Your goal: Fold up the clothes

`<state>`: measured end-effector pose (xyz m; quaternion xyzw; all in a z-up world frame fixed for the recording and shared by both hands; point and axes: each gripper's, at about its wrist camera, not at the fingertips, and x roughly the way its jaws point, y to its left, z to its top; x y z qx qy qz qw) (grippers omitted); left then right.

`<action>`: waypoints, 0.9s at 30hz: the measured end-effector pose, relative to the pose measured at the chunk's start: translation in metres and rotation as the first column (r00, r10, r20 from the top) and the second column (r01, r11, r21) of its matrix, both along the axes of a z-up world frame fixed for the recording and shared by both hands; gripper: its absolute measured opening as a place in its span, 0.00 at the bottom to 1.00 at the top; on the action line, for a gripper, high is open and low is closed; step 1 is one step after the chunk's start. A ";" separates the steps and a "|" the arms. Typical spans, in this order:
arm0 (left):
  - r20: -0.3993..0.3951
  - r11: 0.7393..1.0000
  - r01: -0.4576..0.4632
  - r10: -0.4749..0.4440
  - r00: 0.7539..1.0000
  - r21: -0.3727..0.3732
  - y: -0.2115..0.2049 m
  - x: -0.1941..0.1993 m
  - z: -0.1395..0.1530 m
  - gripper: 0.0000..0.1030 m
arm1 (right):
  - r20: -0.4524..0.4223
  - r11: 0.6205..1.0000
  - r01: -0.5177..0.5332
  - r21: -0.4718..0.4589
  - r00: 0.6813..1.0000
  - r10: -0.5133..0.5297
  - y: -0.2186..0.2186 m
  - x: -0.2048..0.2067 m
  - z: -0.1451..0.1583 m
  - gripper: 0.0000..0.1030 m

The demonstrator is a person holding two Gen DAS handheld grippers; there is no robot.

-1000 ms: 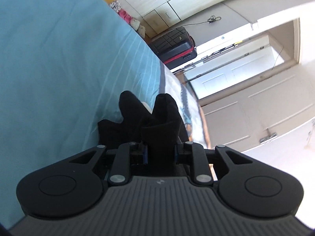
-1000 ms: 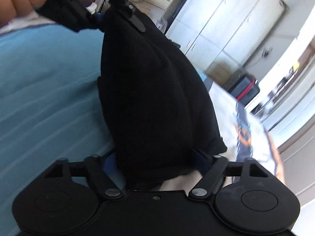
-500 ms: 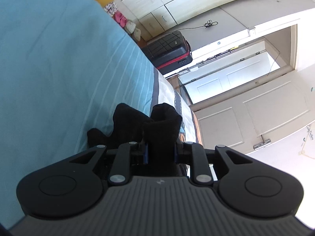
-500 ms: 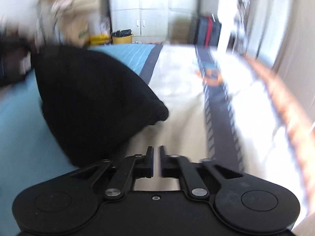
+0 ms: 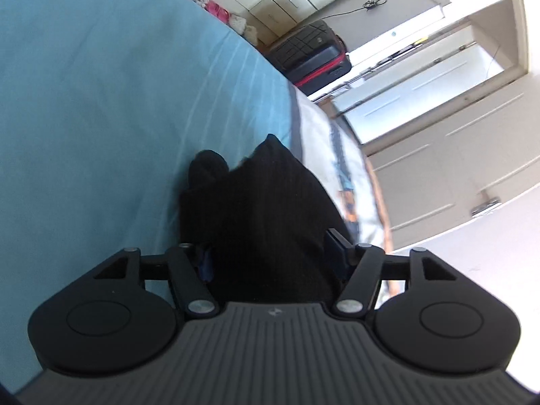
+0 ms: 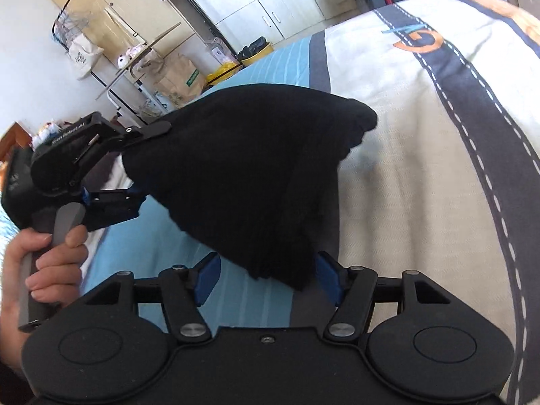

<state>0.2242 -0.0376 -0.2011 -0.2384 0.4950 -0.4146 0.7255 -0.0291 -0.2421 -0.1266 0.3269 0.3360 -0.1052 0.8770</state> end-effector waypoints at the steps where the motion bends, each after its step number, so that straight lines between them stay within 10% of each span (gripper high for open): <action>1: 0.002 1.000 -0.010 0.010 1.000 0.003 -0.003 0.000 -0.003 0.54 | -0.004 1.000 -0.008 -0.024 1.000 0.008 0.004 0.004 -0.002 0.65; 2: -0.004 1.000 -0.007 0.007 1.000 -0.001 -0.007 0.001 -0.006 0.33 | -0.009 0.999 -0.017 -0.048 1.000 0.017 0.008 0.007 -0.004 0.65; 7: -0.236 0.963 -0.019 -0.047 0.971 -0.268 0.007 0.008 -0.015 0.22 | 0.013 0.976 -0.124 -0.178 0.992 0.129 0.032 -0.001 0.014 0.63; 15: -0.278 0.903 -0.076 -0.050 0.959 -0.424 0.015 -0.017 0.004 0.22 | 0.198 0.956 -0.014 0.294 0.979 -0.047 0.023 -0.011 -0.008 0.75; 25: -0.238 0.848 -0.046 -0.095 0.967 -0.528 0.020 -0.028 0.018 0.21 | 0.272 0.670 0.070 0.739 0.879 -0.392 0.014 -0.009 -0.047 0.90; 27: -0.195 0.836 -0.021 -0.103 0.975 -0.549 0.022 -0.028 0.026 0.21 | 0.335 0.820 0.101 0.564 0.879 -0.339 0.015 -0.003 -0.028 0.86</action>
